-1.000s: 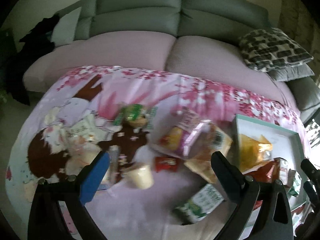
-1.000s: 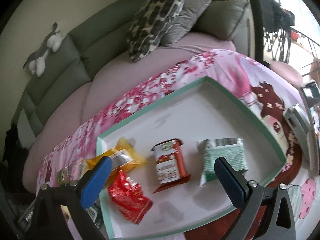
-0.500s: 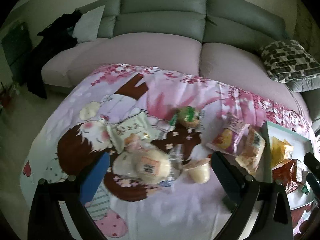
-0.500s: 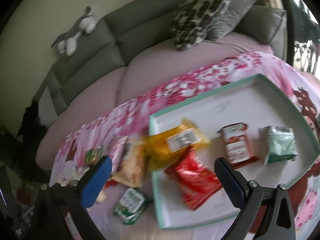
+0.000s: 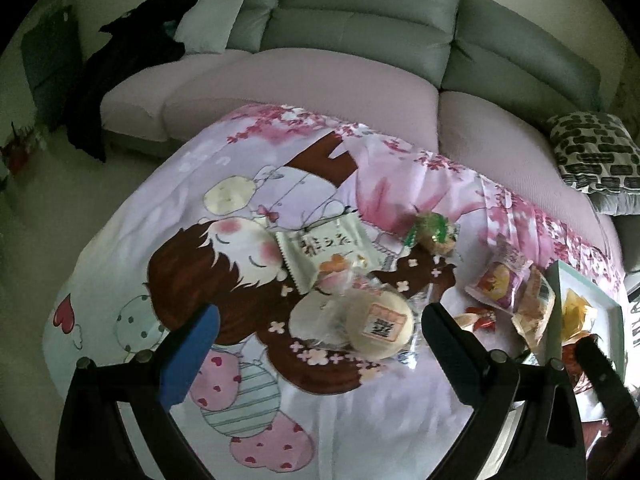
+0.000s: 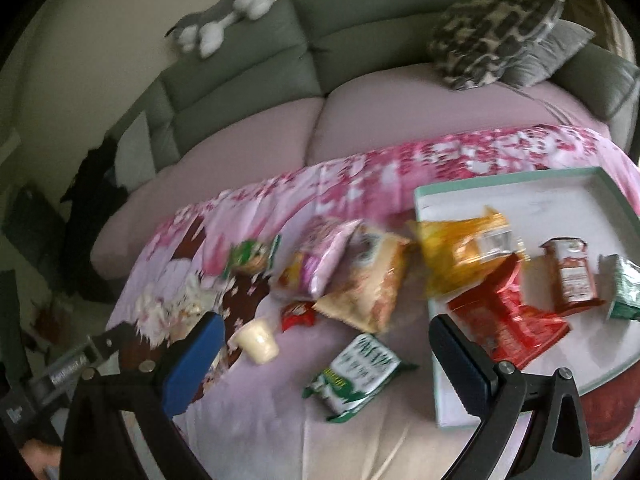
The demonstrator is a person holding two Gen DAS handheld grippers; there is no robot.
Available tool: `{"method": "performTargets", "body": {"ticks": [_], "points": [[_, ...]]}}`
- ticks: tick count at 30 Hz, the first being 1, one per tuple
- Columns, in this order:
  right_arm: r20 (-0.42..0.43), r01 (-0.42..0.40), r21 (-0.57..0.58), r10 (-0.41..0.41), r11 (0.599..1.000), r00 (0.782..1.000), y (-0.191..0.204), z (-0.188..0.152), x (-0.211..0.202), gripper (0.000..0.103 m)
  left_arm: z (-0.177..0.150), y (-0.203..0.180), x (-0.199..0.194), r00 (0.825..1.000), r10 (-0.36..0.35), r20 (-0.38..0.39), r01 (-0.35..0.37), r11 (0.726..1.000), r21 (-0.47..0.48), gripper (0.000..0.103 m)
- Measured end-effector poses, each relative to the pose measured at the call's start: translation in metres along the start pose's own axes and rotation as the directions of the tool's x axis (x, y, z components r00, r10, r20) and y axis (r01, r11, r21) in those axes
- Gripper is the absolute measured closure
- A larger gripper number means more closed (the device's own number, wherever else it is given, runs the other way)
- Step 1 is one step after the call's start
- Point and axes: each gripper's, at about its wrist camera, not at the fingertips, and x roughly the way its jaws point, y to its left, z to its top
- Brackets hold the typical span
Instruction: Organize snacks
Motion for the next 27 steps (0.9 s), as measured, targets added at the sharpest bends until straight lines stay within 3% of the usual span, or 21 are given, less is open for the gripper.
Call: {"method": "performTargets", "body": {"ticks": [4,12,27], "points": [[-0.028,-0.012,-0.023,0.011,1.0,1.0,0.009,-0.006,0.007,0.0,0.001,0.015,0.003,1.0,-0.003,-0.011,0.002,0.999,-0.035,0.002],[-0.089,0.035,-0.083,-0.042,0.996,0.995,0.019,-0.016,0.022,0.0,0.0,0.03,0.017,0.997,-0.049,-0.065,0.041,0.993,-0.106,0.002],[-0.216,0.06,-0.096,-0.079,0.994,0.973,0.012,-0.029,0.048,0.004,-0.008,-0.004,0.053,0.978,-0.11,-0.178,0.106,0.994,-0.03,0.002]]}}
